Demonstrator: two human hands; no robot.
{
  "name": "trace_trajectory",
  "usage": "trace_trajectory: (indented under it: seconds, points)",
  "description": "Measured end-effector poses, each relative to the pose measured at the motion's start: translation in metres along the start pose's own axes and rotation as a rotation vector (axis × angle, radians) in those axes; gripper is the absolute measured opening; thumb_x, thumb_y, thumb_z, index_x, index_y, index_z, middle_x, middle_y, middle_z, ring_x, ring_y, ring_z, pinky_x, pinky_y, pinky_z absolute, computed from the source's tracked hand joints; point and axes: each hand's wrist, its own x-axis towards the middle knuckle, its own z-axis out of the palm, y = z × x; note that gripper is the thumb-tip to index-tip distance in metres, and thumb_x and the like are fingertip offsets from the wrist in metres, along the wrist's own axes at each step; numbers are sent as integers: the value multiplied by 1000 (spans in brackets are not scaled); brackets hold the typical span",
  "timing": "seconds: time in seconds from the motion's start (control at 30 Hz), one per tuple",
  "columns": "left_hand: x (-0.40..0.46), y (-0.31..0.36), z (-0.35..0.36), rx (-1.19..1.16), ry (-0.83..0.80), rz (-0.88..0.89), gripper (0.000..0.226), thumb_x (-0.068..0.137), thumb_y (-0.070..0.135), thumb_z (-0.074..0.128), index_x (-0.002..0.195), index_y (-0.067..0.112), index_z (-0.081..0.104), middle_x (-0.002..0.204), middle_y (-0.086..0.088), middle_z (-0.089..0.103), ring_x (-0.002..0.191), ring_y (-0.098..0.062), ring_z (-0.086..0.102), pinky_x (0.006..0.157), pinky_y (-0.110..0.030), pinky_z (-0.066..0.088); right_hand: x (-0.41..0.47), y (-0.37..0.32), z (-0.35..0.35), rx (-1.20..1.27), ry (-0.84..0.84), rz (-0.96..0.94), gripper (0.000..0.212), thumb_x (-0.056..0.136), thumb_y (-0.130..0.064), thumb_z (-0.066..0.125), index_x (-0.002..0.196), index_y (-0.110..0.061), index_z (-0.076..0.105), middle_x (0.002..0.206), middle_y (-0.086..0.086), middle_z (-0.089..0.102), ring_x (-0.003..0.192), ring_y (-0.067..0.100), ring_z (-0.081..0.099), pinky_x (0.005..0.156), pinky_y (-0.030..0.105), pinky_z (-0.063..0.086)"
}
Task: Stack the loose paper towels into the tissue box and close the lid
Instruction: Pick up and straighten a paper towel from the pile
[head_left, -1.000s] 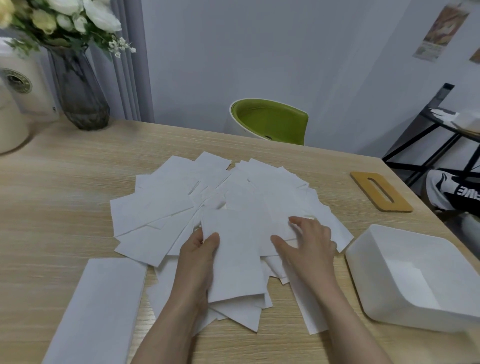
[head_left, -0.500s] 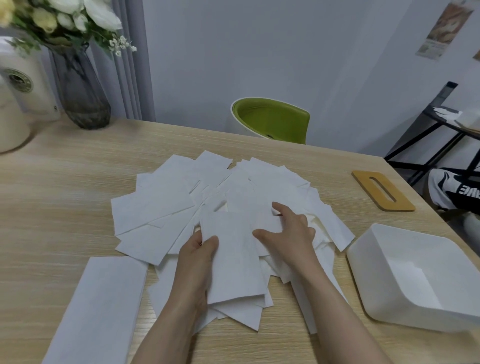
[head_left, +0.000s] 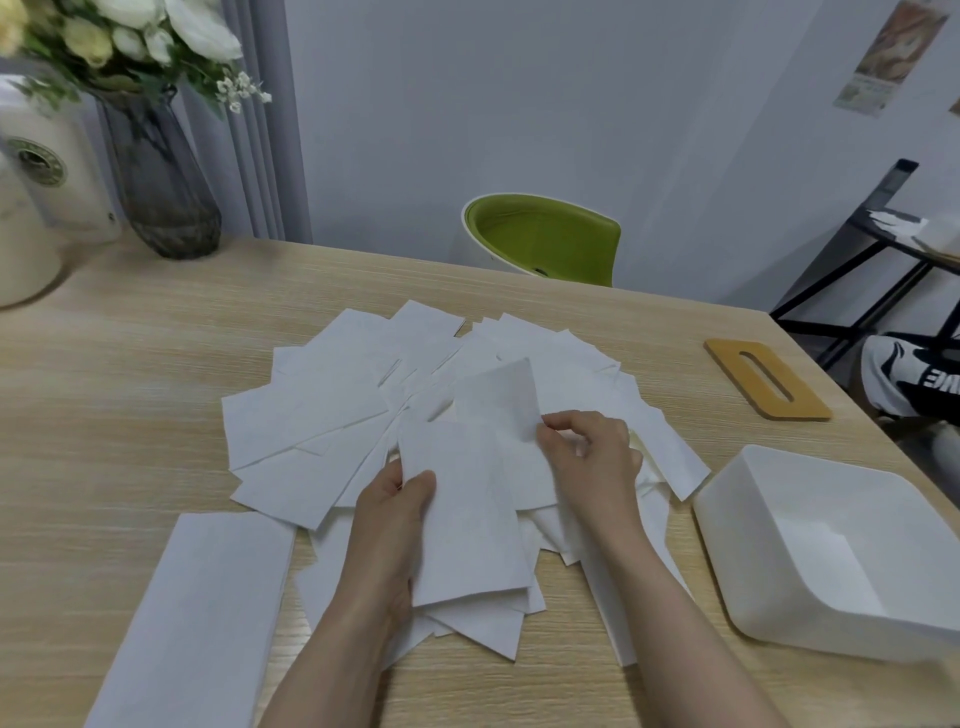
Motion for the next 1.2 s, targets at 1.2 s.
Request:
trace_trajectory:
  seconds: [1.2]
  points:
    - [4, -3, -2, -24, -24, 38, 25, 100, 23, 45, 90, 20, 68, 85, 0, 75, 73, -13, 72, 68, -31, 53, -55, -17, -11, 688, -372, 382, 10, 90, -10, 62, 88, -7, 71, 82, 9, 75, 71, 14, 70, 58, 19, 52]
